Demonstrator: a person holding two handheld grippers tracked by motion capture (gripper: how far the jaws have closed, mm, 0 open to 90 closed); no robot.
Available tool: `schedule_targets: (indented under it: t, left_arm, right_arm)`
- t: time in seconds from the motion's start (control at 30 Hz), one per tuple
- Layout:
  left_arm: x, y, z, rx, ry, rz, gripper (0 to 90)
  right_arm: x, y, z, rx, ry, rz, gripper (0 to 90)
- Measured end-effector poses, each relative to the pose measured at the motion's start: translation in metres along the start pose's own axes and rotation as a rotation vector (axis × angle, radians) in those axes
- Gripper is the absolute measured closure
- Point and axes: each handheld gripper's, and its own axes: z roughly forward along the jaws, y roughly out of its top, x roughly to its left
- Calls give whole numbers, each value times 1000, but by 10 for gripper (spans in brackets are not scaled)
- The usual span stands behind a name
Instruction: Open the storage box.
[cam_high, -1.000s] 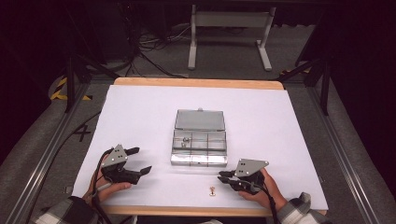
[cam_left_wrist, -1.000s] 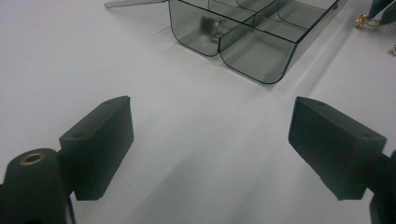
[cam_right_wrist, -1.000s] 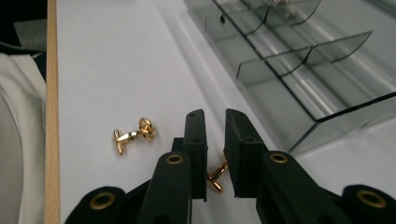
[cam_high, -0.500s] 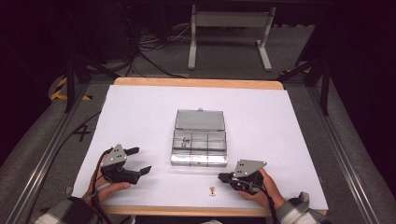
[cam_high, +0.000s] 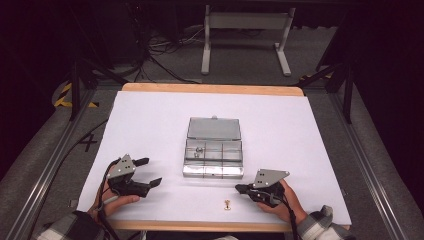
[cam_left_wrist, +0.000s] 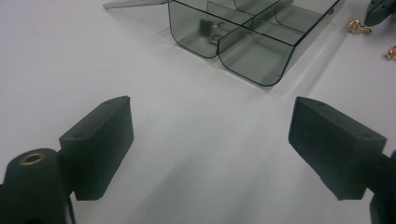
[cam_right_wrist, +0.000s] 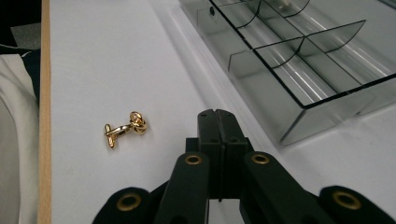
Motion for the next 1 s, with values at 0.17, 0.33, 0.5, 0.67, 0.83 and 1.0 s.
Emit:
schedule_targets:
  t: [0.17,0.33,0.5,0.67,0.83,1.0]
  left_arm:
    - [0,0,-1,-4,2,2,149]
    - [0,0,-1,-3,6,15,149]
    - [0,0,0,-1,1,1,149]
    - [0,0,0,3,0,4,149]
    - [0,0,0,4,-1,3,148]
    - [0,0,0,6,-3,3,148]
  right_arm:
    - [-3,-2,1,2,-8,18,847]
    - [-2,-1,5,13,-19,17,776]
    - [-3,-2,2,5,-36,30,747]
    - [-4,-2,6,15,-34,40,712]
    - [-5,-1,10,39,-27,42,728]
    - [-6,0,11,50,-17,40,793]
